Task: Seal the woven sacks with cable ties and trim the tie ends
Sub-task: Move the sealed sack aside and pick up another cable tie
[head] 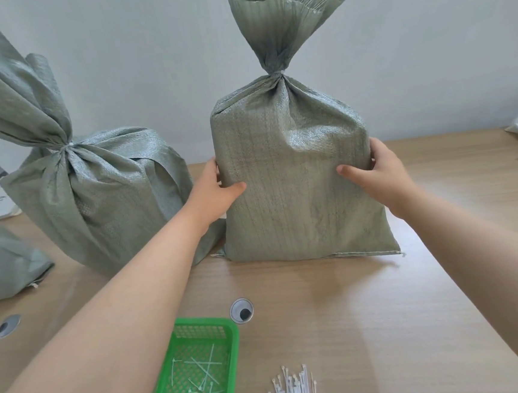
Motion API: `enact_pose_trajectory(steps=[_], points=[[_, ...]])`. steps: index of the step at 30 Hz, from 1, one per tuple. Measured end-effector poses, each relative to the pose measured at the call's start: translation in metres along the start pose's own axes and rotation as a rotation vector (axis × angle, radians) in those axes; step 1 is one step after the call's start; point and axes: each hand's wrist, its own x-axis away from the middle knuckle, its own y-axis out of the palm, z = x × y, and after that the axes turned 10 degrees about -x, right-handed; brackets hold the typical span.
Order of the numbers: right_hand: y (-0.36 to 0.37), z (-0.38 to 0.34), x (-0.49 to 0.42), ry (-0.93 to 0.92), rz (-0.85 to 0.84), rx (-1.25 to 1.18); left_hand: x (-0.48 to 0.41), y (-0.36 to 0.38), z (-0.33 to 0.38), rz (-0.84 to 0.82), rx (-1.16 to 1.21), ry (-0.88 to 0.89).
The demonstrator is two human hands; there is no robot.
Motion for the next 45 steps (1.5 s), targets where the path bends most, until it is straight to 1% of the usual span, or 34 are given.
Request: enact_pose_trajectory(steps=[11,15,19,22,26,30,35,38,45], points=[[-0.004,-0.001,0.011,0.002,0.012,0.018,0.01,-0.003,-0.001,0.007,0.045,-0.043],[-0.002,-0.008,0.029,0.002,0.029,0.087,0.031,-0.007,0.003,0.035,0.021,-0.095],[0.0,-0.018,0.048,0.012,0.05,0.175,0.059,-0.012,0.004,0.062,-0.032,-0.096],[0.0,-0.027,0.068,0.015,0.066,0.198,0.086,-0.02,0.006,0.063,-0.037,-0.095],[0.005,-0.038,0.106,0.018,0.044,0.201,0.13,-0.029,0.01,0.051,-0.011,-0.086],[0.017,-0.052,0.154,0.031,-0.013,0.153,0.177,-0.037,0.013,0.037,-0.002,-0.081],[0.039,-0.071,0.212,0.024,-0.113,0.176,0.236,-0.046,0.009,0.013,0.074,-0.054],[0.058,-0.083,0.245,-0.003,-0.142,0.182,0.264,-0.054,-0.001,-0.003,0.132,-0.037],[0.111,-0.099,0.325,0.027,-0.103,0.149,0.317,-0.081,-0.035,-0.062,0.252,-0.031]])
